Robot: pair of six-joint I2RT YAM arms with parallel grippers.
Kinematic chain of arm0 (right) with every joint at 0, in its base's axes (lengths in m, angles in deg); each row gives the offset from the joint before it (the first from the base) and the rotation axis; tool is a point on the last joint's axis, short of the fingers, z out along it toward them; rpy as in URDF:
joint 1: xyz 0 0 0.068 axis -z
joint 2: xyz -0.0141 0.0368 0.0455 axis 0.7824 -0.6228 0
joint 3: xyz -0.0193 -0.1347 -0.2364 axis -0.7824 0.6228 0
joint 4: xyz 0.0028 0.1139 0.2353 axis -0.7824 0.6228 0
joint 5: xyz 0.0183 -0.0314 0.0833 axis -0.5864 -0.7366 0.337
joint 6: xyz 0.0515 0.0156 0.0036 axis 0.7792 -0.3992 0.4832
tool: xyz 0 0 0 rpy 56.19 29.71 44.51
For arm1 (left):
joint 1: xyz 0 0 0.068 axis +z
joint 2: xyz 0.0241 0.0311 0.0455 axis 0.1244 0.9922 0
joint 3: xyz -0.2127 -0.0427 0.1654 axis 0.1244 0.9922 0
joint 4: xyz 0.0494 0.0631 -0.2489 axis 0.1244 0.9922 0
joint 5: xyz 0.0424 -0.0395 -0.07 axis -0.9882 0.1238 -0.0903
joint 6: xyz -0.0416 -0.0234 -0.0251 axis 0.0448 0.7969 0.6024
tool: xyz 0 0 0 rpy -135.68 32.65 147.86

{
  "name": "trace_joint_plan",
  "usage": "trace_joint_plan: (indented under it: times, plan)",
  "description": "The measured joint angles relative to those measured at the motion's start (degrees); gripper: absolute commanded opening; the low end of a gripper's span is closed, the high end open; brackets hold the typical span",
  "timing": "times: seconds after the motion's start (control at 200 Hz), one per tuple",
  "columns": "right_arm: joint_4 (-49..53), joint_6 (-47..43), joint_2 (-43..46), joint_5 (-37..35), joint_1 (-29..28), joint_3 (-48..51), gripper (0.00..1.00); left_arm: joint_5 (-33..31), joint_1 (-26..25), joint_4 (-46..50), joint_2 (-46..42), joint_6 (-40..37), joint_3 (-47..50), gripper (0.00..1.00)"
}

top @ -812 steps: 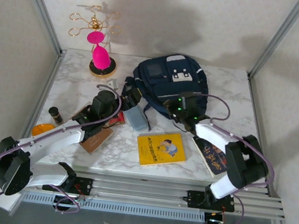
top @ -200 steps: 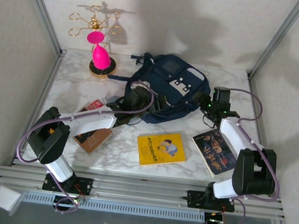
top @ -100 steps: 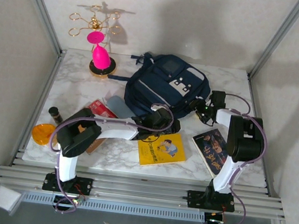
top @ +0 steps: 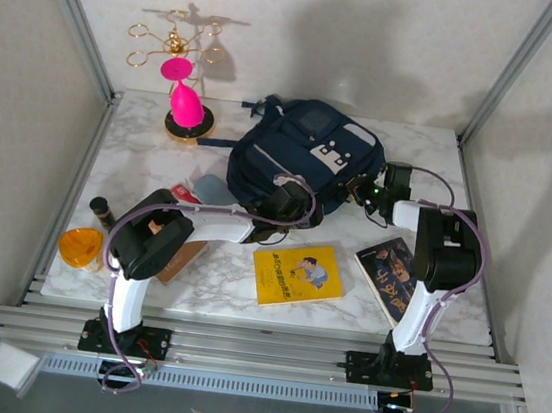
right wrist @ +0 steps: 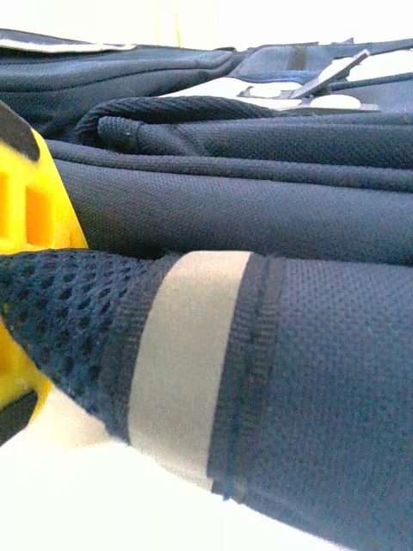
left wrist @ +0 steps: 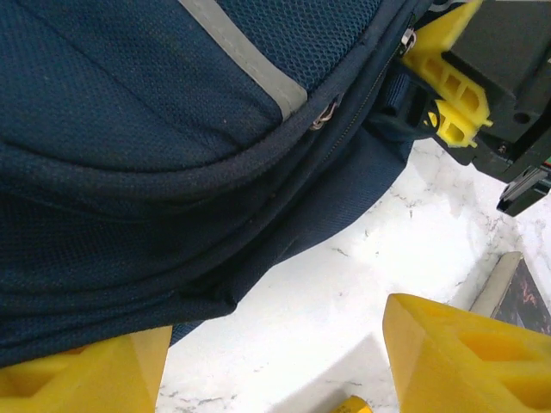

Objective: Pack books, pencil case, and school supplies into a backpack

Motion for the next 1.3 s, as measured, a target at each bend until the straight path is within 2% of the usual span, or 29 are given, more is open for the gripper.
trace_joint_plan:
  times: [0.165,0.27,0.561,0.716,0.841,1.001,1.071,1.127,1.297]
  plan:
    - [-0.76,3.96,1.97,-0.44,-0.96,0.76,0.00,0.92,1.38,2.01,-0.46,-2.19,-0.46,0.67]
    - [-1.18,7.63,7.13,-2.51,-2.75,2.86,0.00,0.61,2.08,4.66,-2.73,-2.38,-0.42,0.67]
    - [-4.39,18.12,22.12,-5.51,-7.30,9.22,0.00,-3.04,2.40,3.67,-19.58,1.86,9.46,0.57]
    - [-0.90,20.46,28.11,-8.26,-7.34,11.56,0.00,-2.99,2.67,2.43,-17.05,1.09,8.68,0.54]
    - [2.05,21.99,34.45,-13.62,-8.15,14.95,0.00,-2.56,3.58,3.15,-12.09,-2.67,2.78,0.52]
    - [2.45,25.55,38.88,-22.53,-12.96,17.55,0.00,-0.55,7.26,2.73,-6.75,-8.50,-5.46,0.53]
    - [2.08,26.88,38.42,-24.13,-15.06,17.55,0.00,-0.35,8.46,2.08,-7.10,-10.19,-5.44,0.58]
    - [2.19,27.93,37.46,-24.72,-15.80,17.44,0.00,-0.33,9.16,1.22,-8.85,-11.32,-3.52,0.63]
    - [2.51,29.64,35.06,-25.38,-15.91,17.33,0.00,-1.90,7.76,1.29,-24.13,-11.37,10.62,0.63]
